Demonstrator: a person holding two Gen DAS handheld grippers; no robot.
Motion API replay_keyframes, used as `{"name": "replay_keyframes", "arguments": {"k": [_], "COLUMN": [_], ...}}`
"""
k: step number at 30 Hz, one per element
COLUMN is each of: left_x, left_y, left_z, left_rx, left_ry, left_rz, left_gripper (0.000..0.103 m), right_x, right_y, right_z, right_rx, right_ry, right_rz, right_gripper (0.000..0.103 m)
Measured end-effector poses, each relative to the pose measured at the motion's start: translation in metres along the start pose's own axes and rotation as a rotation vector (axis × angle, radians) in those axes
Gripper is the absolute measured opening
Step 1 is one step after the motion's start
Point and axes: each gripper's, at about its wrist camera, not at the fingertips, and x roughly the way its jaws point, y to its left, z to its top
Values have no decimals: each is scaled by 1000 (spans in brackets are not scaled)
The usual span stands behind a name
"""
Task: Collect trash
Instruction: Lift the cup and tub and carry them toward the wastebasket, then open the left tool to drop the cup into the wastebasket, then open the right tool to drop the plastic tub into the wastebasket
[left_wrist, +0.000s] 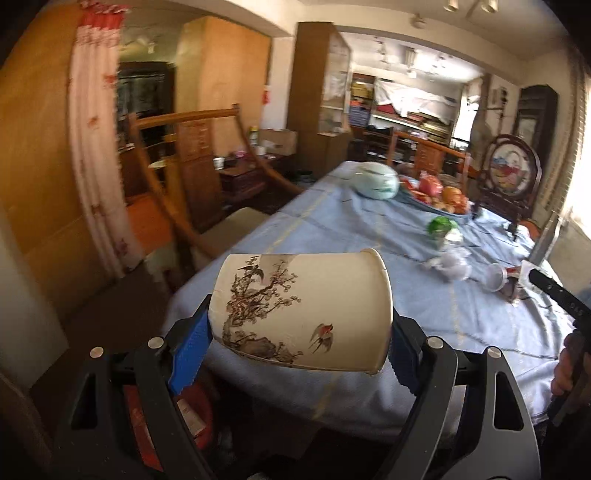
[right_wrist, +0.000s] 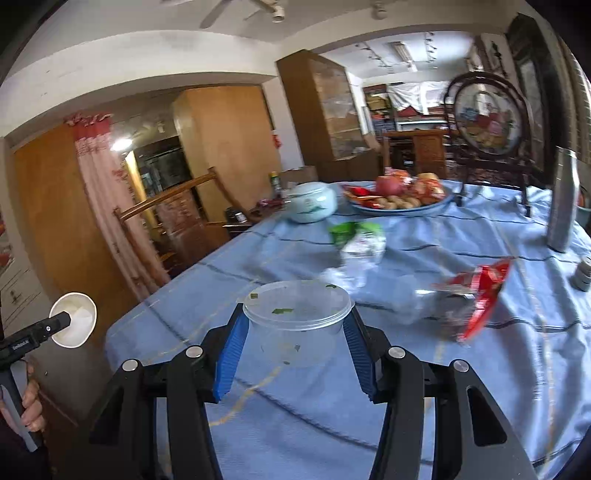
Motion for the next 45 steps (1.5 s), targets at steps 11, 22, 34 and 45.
{"name": "replay_keyframes", "arguments": {"k": [11,22,34,45], "left_x": [-22,19,-7,-4], "left_y": [126,184,248,282], "left_z": [-68,-111,-127,-139], "left_rx": [-227,-327,-505,-606], "left_ry": [80,184,135,166], "left_rz": [220,258,446,473], "left_gripper": [80,90,95,95], "right_x": [25,62,115,146], "right_y": [103,219,350,413], "right_z": [-12,-32,-87,-100], "right_rx": [-114,-245,-438,-480], "right_ry": [94,237,445,495], "right_rz": [171,245,386,502], "right_gripper": [52,52,52,67]}}
